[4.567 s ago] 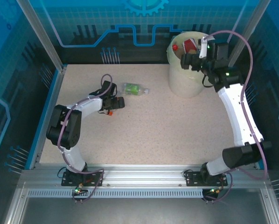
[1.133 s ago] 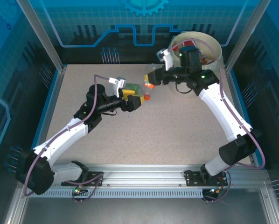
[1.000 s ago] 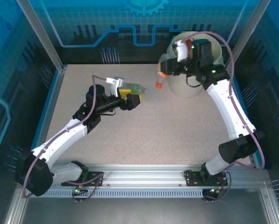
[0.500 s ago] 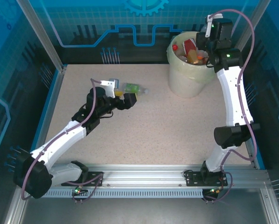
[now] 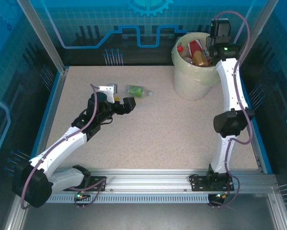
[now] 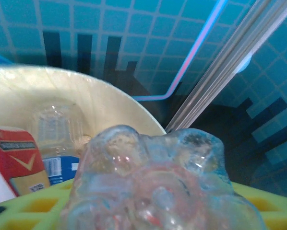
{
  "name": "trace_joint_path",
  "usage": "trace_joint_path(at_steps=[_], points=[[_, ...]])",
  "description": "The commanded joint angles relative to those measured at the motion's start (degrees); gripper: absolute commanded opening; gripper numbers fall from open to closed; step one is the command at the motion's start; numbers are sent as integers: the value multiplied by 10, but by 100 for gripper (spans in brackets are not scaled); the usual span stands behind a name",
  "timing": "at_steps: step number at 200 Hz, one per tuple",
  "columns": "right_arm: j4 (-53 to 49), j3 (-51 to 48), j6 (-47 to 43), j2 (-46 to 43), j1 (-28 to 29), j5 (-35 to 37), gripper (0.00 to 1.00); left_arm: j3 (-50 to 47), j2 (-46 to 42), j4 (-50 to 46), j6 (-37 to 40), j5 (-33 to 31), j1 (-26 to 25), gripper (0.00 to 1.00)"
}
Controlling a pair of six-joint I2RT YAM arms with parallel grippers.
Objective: Put the plastic bottles in the bin
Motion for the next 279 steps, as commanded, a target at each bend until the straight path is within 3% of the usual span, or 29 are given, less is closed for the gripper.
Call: trace_joint_path(at_steps=[1,54,76,113,149,195,233,279], points=[[-33,53,9,17,3,9,86,-11,-23,-21,-8,-21,14,99],[-19,38,19,-21,8,-23,100,-18,-22,-22,-28,-17,29,99],[-21,26,24,-35,7,-33,100,-14,-13,-21,-34,-15,32,99],[-43,19,53,-53,-4,-182,100,-4,2,-26,-39,-7,35,99],[-37,-26,99,-74,-6,-116,100,-1,9,-31,-43,-5,37,99],[-51,-42,121,-105,-6,-258,100,-8,9,-40,-49,-10,41,99],[25,-159,85,-164,48,-382,100,-12,26,-56,-98,-45,46,99],[175,-346,-34,-200,174,-432,100,-8,39,-113,-197,-96,71,99]])
